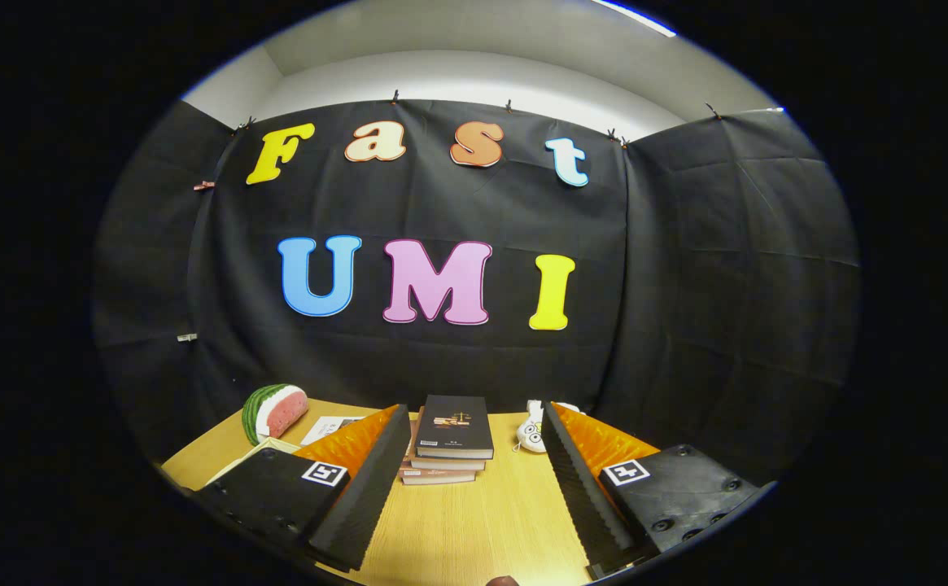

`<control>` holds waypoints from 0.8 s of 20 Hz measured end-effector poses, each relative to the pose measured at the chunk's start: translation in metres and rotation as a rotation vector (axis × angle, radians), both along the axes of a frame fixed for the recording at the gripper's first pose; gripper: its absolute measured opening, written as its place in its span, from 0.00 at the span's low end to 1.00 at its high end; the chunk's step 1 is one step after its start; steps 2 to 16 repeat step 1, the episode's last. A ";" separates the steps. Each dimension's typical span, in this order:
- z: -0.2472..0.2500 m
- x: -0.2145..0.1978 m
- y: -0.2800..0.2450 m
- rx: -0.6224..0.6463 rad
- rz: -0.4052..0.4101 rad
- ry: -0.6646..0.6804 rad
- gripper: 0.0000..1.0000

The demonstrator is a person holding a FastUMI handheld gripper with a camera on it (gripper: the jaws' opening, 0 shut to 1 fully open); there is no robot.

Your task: Open the storage box then place both shoes into the box .Put the left shoe in first, then the right shoe, with the right side of both shoes facing outward in a uniform manner.

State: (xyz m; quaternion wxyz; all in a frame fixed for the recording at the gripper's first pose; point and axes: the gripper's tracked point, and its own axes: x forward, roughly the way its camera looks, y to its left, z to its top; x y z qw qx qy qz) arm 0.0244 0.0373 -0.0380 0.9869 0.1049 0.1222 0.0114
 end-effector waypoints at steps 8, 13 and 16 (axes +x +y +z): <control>0.000 0.004 -0.001 0.008 0.006 -0.007 0.98; 0.000 0.004 -0.001 0.008 0.006 -0.007 0.98; 0.000 0.004 -0.001 0.008 0.006 -0.007 0.98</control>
